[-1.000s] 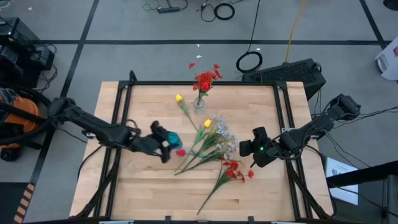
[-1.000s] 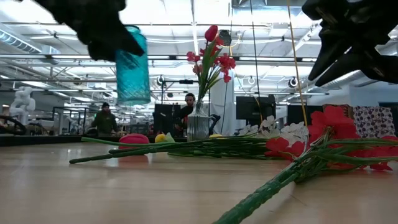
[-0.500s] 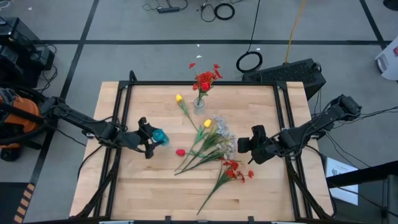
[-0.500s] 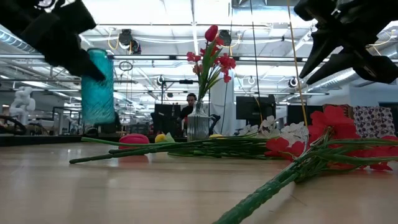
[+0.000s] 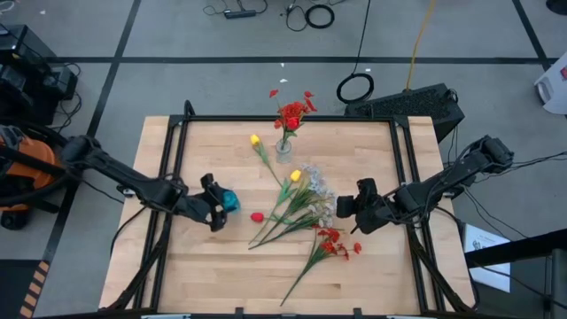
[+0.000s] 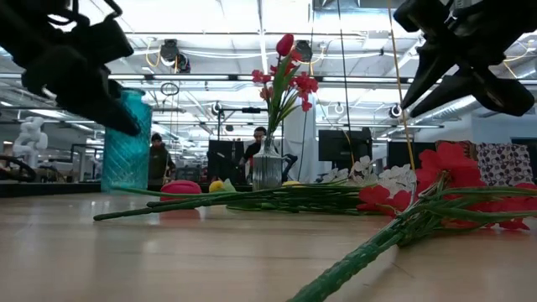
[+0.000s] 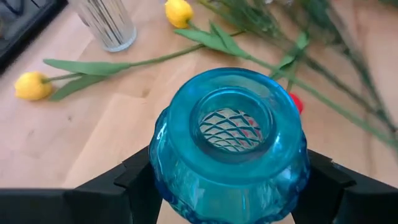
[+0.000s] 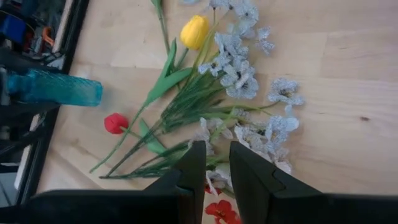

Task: Sort flowers into vase by color
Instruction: Move the blue vase to the middle left of the table

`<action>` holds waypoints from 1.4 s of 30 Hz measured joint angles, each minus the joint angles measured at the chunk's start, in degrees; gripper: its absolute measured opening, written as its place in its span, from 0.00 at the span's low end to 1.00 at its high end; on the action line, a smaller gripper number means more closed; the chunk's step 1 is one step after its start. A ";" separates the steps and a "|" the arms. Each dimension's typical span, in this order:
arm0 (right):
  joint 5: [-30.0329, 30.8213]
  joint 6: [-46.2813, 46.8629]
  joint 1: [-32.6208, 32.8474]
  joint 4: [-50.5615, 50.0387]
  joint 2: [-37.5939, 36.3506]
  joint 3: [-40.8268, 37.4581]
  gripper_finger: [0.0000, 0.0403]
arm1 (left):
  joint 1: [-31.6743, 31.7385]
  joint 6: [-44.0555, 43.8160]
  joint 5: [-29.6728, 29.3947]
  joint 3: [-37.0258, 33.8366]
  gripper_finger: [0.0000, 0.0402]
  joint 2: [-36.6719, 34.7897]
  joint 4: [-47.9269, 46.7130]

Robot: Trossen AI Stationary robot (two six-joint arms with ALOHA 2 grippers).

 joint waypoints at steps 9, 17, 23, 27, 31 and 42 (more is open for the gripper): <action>0.15 -0.07 0.02 0.88 2.49 0.04 0.16 | 0.02 4.55 0.62 0.03 0.66 7.94 9.40; -0.04 -0.30 0.04 1.53 4.50 0.04 0.16 | 1.55 9.02 0.29 0.04 0.66 9.28 17.39; -0.05 -0.31 0.04 2.60 5.44 0.04 0.16 | 5.66 11.16 0.35 0.04 0.66 9.28 17.97; -0.11 -2.22 0.04 4.07 5.44 0.04 0.16 | 9.53 12.08 5.63 0.04 0.66 9.40 20.43; -0.18 -3.08 0.04 4.86 5.43 0.04 0.16 | 11.90 12.12 7.28 0.02 0.66 9.80 20.56; -0.24 -3.33 0.04 4.98 5.42 0.04 0.16 | 12.52 11.68 7.51 0.02 0.66 9.80 20.57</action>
